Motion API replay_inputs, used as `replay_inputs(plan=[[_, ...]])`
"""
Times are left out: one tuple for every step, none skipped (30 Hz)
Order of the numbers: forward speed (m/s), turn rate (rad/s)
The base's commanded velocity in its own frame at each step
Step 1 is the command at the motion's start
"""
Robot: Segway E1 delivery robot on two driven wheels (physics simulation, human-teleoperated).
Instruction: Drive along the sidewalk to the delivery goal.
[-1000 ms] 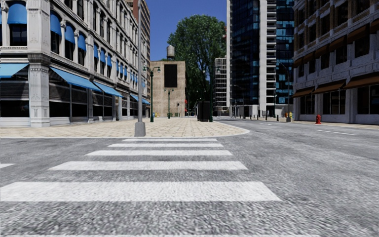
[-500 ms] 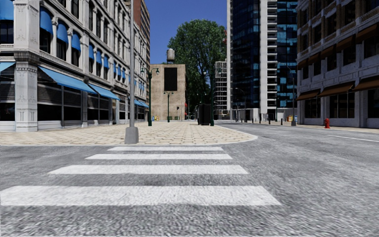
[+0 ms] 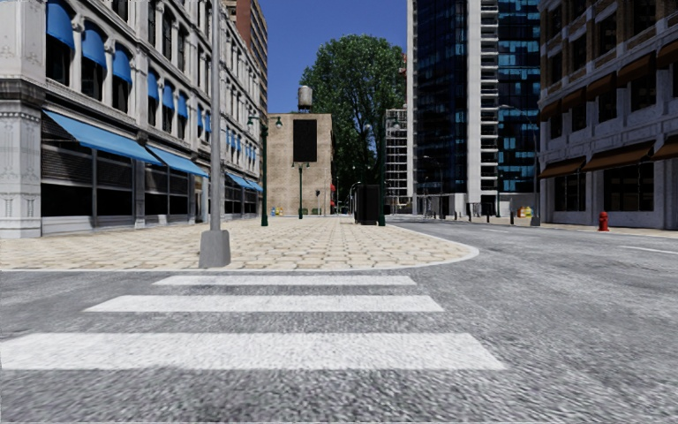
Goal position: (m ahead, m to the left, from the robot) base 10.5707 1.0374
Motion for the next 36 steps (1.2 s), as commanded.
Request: replay_inputs(plan=[[2.0, 0.0], [2.0, 0.0], [2.0, 0.0], [2.0, 0.0], [2.0, 0.0], [2.0, 0.0], [2.0, 0.0], [2.0, 0.0], [2.0, 0.0], [2.0, 0.0], [2.0, 0.0], [2.0, 0.0], [2.0, 0.0], [2.0, 0.0], [2.0, 0.0], [2.0, 0.0], [2.0, 0.0], [2.0, 0.0], [2.0, 0.0], [2.0, 0.0], [2.0, 0.0], [2.0, 0.0], [2.0, 0.0], [2.0, 0.0], [2.0, 0.0], [2.0, 0.0], [2.0, 0.0], [2.0, 0.0], [2.0, 0.0], [2.0, 0.03], [2.0, 0.17], [2.0, 0.36], [2.0, 0.54], [2.0, 0.54], [2.0, 0.6], [2.0, 0.61]])
